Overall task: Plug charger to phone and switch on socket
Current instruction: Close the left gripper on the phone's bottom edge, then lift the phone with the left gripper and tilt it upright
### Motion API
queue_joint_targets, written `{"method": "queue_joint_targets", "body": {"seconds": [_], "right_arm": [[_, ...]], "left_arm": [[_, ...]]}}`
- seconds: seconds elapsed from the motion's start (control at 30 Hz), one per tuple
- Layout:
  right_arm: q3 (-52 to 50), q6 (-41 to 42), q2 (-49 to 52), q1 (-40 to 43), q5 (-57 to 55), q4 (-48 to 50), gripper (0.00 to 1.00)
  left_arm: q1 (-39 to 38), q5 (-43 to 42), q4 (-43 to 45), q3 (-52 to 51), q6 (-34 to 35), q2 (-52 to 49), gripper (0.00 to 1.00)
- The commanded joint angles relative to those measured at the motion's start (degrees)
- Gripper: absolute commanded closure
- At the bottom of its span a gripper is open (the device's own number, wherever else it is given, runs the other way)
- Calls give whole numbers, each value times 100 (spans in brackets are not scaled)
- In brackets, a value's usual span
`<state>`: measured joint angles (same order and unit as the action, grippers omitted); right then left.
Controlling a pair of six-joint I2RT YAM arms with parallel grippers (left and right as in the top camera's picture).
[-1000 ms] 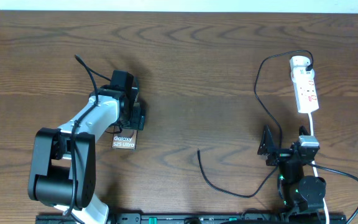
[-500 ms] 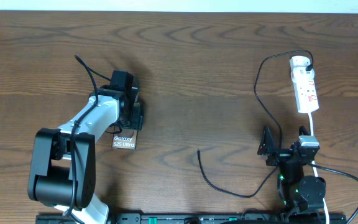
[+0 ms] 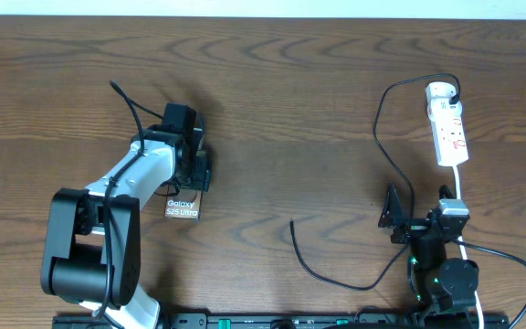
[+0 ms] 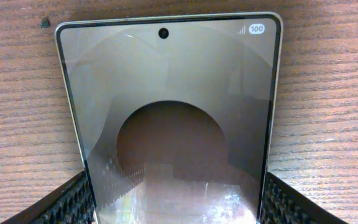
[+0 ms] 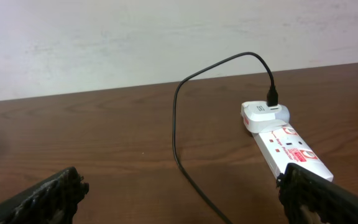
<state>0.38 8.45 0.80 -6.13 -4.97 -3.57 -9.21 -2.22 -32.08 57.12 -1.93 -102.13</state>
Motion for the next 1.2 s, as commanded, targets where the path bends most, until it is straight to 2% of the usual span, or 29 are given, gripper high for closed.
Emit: {"method": "queue_joint_targets", "body": {"seconds": [0.0,0.13,0.47,0.6,1.17], "right_arm": [[-7,-79,-15,-20,-50,-13,1],[-7,-79,-15,-20,-48,-13,1],[-7,-79,-15,-20,-48,-13,1],[-7,-81,-15,-20,-50,-13,1],[-7,-79,-15,-20,-50,-13,1]], "left_arm": [[17,142,-37,-142,-61,-59,58],[20,140,-37,-142,-61,-59,70],[17,140,-13,-142,-61,-59,81],[17,140,-17,-142,-61,-59,92],[17,140,2,-70,-61,70,93]]}}
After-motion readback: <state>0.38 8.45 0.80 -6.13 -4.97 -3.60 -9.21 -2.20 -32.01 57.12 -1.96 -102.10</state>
